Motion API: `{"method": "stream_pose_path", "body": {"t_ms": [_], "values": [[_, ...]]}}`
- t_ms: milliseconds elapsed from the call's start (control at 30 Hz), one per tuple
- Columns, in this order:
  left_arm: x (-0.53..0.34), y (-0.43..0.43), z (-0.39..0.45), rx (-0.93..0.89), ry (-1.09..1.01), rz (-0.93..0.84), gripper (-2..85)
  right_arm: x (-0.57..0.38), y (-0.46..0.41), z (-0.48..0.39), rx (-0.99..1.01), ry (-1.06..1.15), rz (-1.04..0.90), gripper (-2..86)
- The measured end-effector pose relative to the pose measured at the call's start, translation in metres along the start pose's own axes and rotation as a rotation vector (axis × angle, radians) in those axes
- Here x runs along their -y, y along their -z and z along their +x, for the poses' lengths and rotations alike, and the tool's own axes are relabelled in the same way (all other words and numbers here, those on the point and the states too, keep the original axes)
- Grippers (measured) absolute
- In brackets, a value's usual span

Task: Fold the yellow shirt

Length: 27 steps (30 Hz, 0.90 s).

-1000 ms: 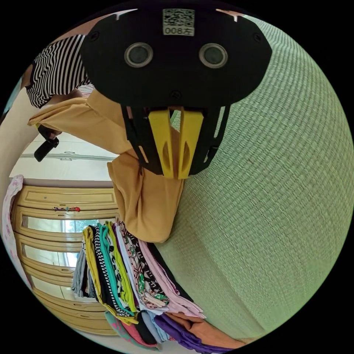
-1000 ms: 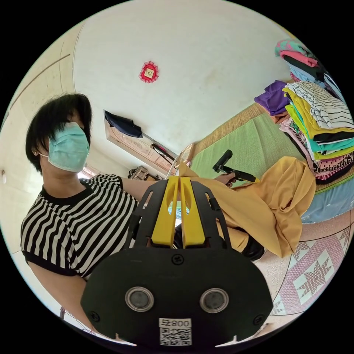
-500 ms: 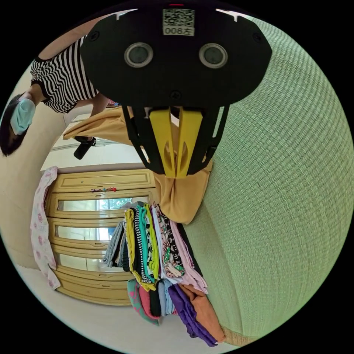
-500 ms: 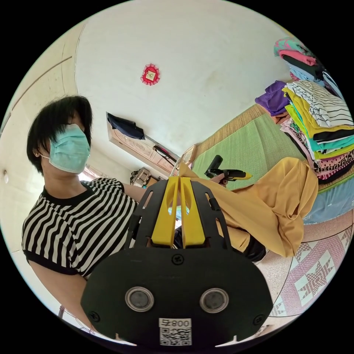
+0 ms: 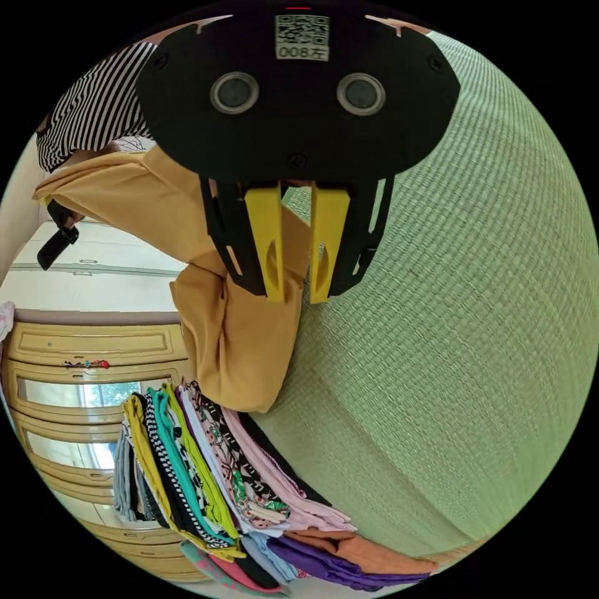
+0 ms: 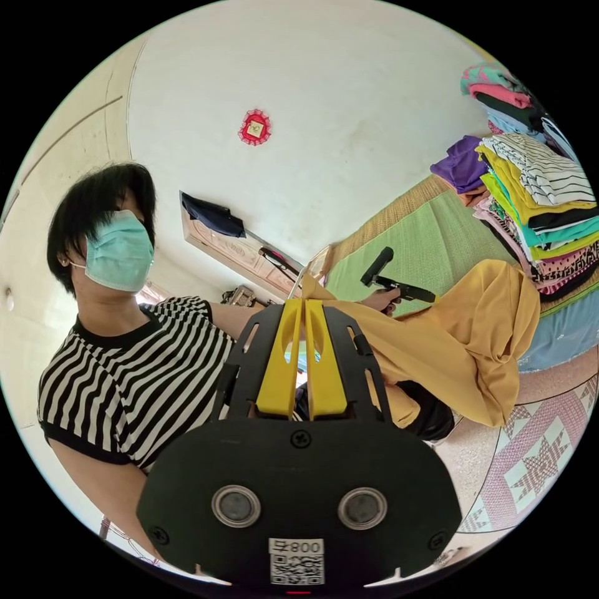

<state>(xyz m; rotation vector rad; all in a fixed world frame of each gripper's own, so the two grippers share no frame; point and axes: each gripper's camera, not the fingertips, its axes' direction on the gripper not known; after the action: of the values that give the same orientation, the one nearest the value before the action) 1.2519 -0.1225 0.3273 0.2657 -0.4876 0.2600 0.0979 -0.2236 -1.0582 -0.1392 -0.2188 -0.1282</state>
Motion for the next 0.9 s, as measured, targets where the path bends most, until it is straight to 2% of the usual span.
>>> {"method": "stream_pose_path", "body": {"t_ms": [200, 467, 633, 900], "values": [[-0.034, 0.006, -0.009, -0.099, 0.002, -0.017, 1.4, 0.003, 0.012, 0.005, 0.005, -0.016, -0.014, 0.2], [-0.132, 0.070, -0.035, -0.399, 0.050, 0.162, 0.4, 0.008, 0.042, -0.012, -0.013, 0.026, 0.001, 0.3], [-0.235, 0.145, -0.040, -0.548, 0.039, 0.373, 0.3, 0.010, 0.065, -0.040, -0.023, 0.089, 0.028, 0.2], [-0.416, 0.267, -0.025, -0.654, -0.049, 0.747, 0.3, 0.015, 0.098, -0.115, -0.032, 0.252, 0.072, 0.2]]}}
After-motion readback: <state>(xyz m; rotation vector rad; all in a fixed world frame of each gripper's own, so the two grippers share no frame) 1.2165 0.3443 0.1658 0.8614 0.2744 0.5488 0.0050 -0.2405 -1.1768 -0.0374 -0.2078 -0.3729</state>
